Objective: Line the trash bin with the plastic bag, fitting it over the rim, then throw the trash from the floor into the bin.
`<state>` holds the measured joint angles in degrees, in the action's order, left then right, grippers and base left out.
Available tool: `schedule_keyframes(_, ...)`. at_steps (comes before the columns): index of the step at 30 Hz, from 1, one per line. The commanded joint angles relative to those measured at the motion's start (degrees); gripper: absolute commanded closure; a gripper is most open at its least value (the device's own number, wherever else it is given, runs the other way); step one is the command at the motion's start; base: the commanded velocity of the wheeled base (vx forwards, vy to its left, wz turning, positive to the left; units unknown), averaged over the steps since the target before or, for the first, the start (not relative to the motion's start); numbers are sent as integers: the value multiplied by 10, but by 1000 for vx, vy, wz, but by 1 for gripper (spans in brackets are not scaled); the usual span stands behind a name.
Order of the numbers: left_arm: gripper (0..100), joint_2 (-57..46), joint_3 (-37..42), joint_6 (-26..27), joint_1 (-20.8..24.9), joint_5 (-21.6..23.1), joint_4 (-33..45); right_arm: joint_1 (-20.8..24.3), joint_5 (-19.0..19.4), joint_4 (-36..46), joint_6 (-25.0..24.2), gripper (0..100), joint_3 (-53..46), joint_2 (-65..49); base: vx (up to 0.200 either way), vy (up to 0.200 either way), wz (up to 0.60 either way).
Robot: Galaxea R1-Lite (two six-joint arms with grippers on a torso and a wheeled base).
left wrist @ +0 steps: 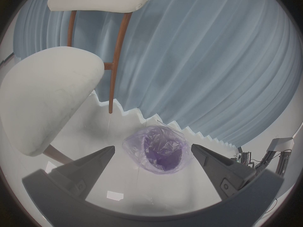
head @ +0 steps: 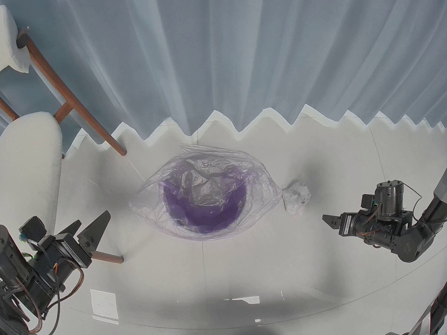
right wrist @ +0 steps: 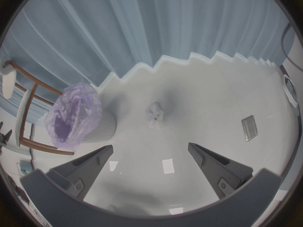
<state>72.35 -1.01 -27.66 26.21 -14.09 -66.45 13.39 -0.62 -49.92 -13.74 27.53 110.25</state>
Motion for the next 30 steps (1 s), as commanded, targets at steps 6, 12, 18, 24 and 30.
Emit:
schedule_keyframes(6,0,-35,10,0,-17,6,16,-13,2,0,20,0,110,132,0,0,0)
schedule_keyframes(12,0,-48,10,-1,-17,9,17,-19,3,49,30,0,266,211,0,0,0)
schedule_keyframes(18,0,-56,10,4,-16,35,46,-35,17,112,57,0,387,284,167,0,0)
schedule_keyframes(24,0,-61,10,9,-16,30,57,-49,17,204,71,0,503,334,133,0,0)
schedule_keyframes(30,0,-74,10,9,-18,29,70,-54,17,274,71,0,579,378,0,0,0)
